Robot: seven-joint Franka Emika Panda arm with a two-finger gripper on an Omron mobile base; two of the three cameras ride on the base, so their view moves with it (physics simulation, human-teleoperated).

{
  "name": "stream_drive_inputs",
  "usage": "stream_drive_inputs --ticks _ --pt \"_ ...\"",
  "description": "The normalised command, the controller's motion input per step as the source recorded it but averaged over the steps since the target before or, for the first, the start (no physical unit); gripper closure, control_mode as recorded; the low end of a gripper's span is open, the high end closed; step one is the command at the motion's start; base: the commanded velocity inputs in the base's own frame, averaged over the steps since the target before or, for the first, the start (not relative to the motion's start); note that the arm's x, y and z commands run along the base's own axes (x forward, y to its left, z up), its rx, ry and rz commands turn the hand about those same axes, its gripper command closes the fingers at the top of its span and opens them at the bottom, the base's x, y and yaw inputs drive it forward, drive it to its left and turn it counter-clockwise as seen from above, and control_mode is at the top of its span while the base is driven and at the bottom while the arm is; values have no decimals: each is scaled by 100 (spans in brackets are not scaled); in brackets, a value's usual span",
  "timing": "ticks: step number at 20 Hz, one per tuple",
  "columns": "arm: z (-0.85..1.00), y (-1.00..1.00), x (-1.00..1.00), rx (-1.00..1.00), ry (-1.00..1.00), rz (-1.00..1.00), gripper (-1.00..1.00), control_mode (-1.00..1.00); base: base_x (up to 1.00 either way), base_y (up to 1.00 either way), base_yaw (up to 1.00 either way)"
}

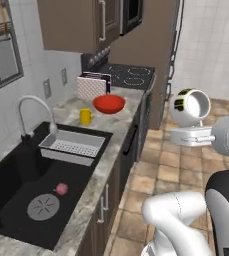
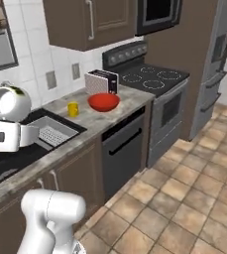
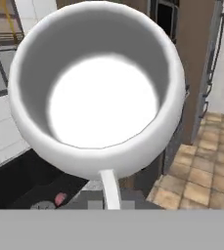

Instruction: Clear the mugs and bowl far away from the sink.

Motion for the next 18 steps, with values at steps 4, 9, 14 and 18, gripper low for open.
stream_drive_inputs --ticks 4,9,14,18 --pt "0 0 0 0 0 0 100 100 0 0 -99" --pt "0 0 0 0 0 0 100 100 0 -1 -84" --pt "0 0 0 0 0 0 100 100 0 -3 -98" --pt "0 0 0 0 0 0 100 100 0 0 -100"
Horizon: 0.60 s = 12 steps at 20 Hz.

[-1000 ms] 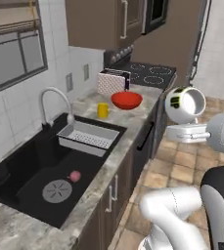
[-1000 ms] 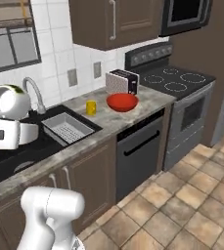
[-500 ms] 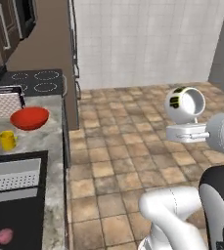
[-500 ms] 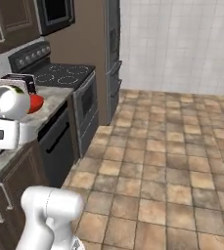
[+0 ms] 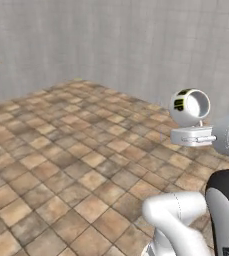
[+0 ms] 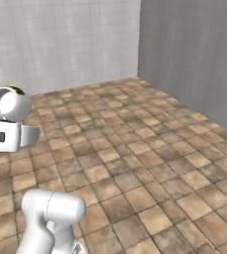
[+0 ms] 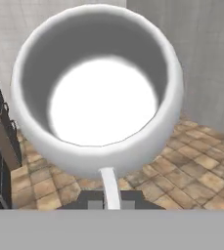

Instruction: Clear the mugs and bowl far away from the sink.

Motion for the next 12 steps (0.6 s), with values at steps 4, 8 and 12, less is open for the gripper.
stream_drive_inputs --ticks 4,8,12 --pt "0 0 0 0 0 0 100 100 0 0 -100" --pt "0 0 0 0 0 0 100 100 0 0 -100" --pt "0 0 0 0 0 0 100 100 0 0 -100"
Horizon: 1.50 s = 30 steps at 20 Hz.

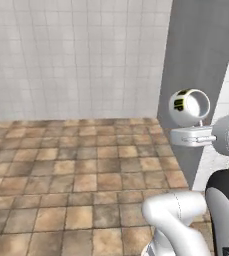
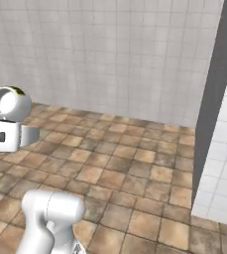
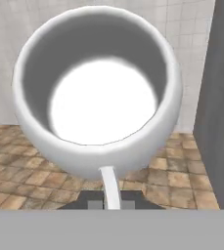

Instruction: Clear the mugs and bowl far away from the sink.

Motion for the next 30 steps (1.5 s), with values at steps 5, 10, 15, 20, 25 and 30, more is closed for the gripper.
stream_drive_inputs --ticks 5,10,15,20,25,30 --pt "0 0 0 0 0 0 100 100 0 0 -100" --pt "0 0 0 0 0 0 100 100 0 4 -93" --pt "0 0 0 0 0 0 100 100 18 36 -69" --pt "0 0 0 0 0 0 100 100 42 68 -49" --pt "0 0 0 0 0 0 100 100 51 71 -31" --pt "0 0 0 0 0 0 100 100 46 53 -29"
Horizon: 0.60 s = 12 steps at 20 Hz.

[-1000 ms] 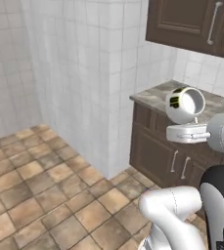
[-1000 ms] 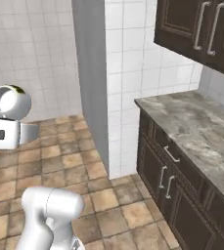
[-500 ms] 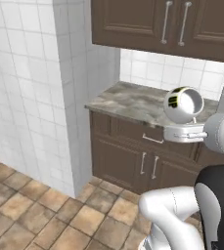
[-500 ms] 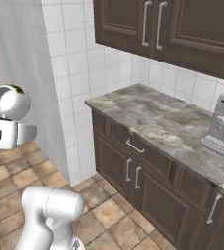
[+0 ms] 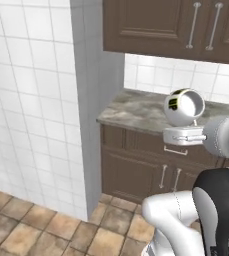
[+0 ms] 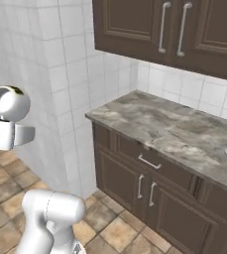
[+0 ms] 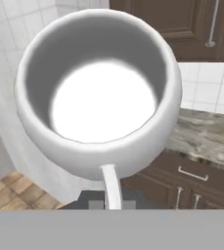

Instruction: Clear the mugs and bowl far away from the sink.

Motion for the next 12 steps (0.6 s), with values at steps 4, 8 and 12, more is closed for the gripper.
stream_drive_inputs --ticks 4,8,12 --pt "0 0 0 0 0 0 100 100 10 0 -47" --pt "0 0 0 0 0 0 100 100 0 -4 -45" --pt "0 0 0 0 0 0 100 100 0 -2 -35"
